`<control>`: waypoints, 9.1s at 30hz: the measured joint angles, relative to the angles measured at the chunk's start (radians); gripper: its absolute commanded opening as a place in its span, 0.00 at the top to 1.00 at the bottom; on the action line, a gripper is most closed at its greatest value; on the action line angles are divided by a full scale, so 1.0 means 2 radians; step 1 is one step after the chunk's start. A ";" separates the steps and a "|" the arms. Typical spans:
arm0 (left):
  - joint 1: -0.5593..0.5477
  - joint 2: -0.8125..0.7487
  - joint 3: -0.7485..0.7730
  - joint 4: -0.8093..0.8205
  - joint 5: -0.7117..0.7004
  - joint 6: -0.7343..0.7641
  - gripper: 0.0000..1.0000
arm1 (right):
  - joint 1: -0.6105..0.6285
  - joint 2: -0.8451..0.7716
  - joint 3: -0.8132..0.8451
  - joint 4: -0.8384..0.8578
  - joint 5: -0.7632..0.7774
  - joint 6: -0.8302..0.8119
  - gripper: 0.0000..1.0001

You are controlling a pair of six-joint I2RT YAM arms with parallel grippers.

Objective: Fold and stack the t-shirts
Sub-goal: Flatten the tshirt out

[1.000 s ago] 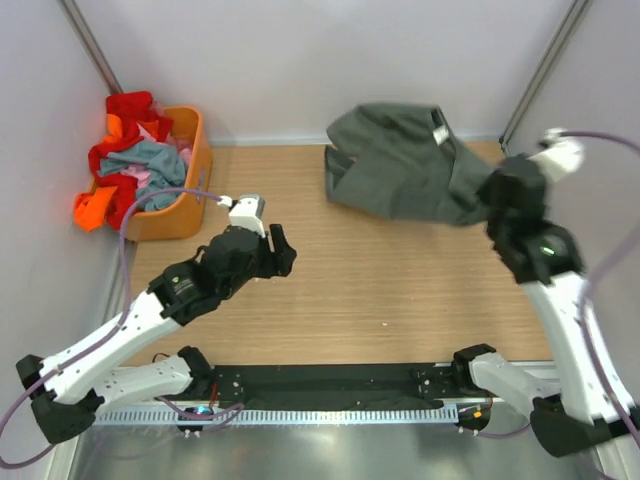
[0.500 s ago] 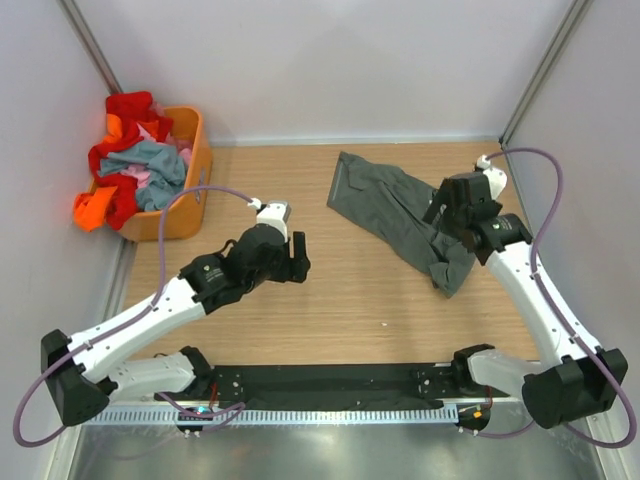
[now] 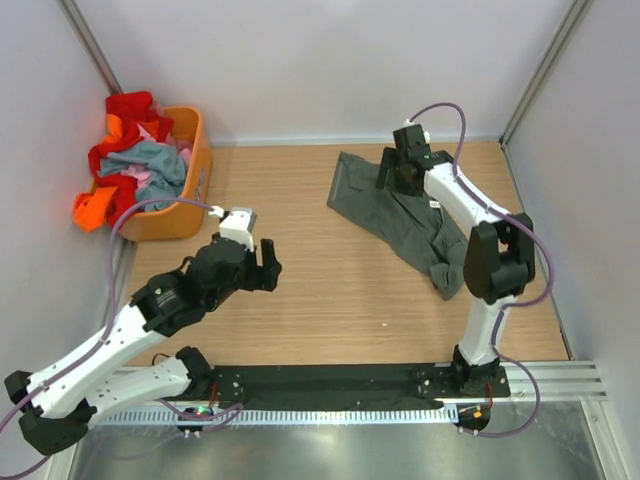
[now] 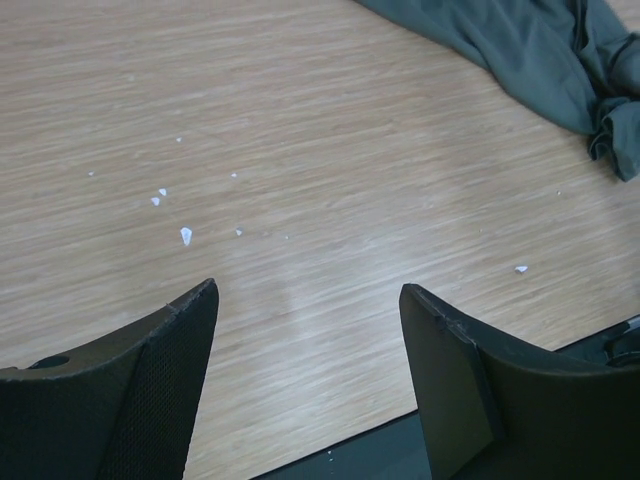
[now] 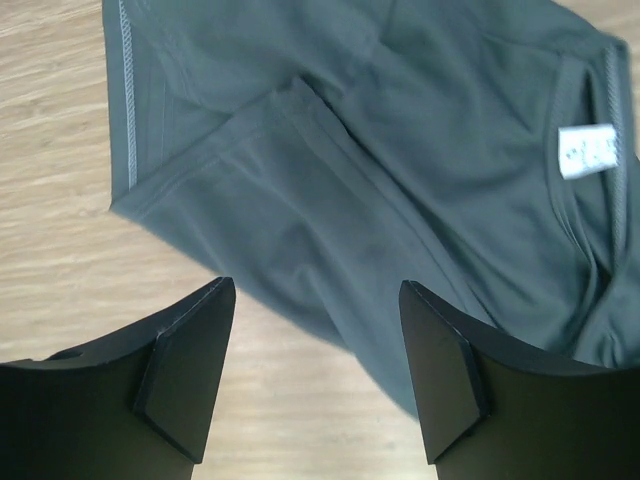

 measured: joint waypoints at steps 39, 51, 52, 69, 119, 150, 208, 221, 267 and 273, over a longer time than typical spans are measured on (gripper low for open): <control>0.001 -0.169 -0.046 -0.063 -0.038 0.003 0.23 | 0.027 0.245 0.253 -0.062 0.025 -0.070 0.99; 0.001 -0.197 -0.046 -0.063 -0.054 0.002 0.23 | 0.269 -0.079 0.042 -0.008 -0.005 0.001 0.20; 0.001 -0.198 -0.046 -0.064 -0.056 0.001 0.22 | 0.282 -0.095 0.013 0.002 -0.019 0.007 0.01; 0.002 0.005 -0.087 0.015 -0.049 -0.081 0.19 | 0.175 -0.360 -0.187 -0.079 0.129 0.056 0.00; 0.274 0.123 -0.146 0.206 0.126 -0.115 1.00 | 0.143 -0.400 -0.483 -0.095 0.105 0.273 0.19; 0.274 0.140 -0.148 0.163 0.155 -0.111 1.00 | 0.309 -0.500 -0.554 -0.087 0.068 0.358 0.29; 0.273 0.039 0.357 -0.115 0.210 0.033 1.00 | 0.303 -0.329 0.316 -0.369 0.320 0.057 0.99; 0.380 0.570 0.438 -0.037 0.191 0.014 0.12 | -0.033 0.339 0.609 -0.263 0.039 -0.034 0.00; 0.268 0.031 -0.134 0.040 0.223 -0.090 0.14 | 0.020 -0.505 -0.540 -0.075 0.003 0.270 0.40; 0.268 0.021 -0.144 0.038 0.221 -0.095 0.16 | -0.029 -0.484 -0.586 -0.031 -0.036 0.259 0.46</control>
